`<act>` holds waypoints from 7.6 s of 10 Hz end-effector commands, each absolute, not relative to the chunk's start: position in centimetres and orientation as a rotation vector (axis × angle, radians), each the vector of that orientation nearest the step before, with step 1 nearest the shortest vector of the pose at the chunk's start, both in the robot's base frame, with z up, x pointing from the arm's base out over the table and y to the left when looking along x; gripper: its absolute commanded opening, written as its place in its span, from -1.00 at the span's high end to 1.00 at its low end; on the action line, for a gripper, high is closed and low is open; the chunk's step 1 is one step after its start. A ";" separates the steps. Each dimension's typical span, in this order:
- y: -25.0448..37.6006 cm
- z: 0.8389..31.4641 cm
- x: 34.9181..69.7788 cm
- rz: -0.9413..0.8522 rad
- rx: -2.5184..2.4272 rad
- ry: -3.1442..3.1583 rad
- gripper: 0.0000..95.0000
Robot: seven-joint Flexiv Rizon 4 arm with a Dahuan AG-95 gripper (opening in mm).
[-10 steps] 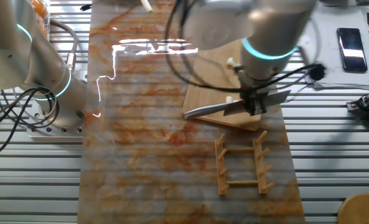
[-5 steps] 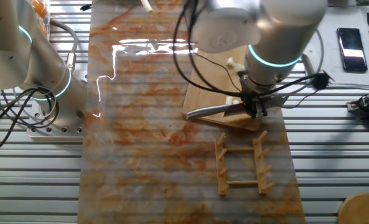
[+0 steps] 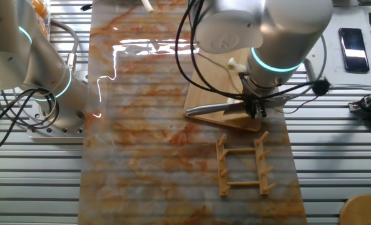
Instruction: Chop the scallions
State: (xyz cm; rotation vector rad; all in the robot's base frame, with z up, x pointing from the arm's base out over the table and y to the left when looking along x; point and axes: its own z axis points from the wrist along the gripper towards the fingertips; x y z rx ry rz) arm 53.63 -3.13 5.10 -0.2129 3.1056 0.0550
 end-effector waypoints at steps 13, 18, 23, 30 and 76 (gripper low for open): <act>1.6 4.2 54.2 0.052 -0.134 3.114 1.00; 4.0 4.2 54.0 0.070 -0.141 3.108 1.00; 7.1 4.6 53.5 0.074 -0.139 3.104 1.00; 9.2 5.1 53.4 0.095 -0.162 3.103 1.00; -1.7 19.0 49.2 -0.128 -0.324 3.144 1.00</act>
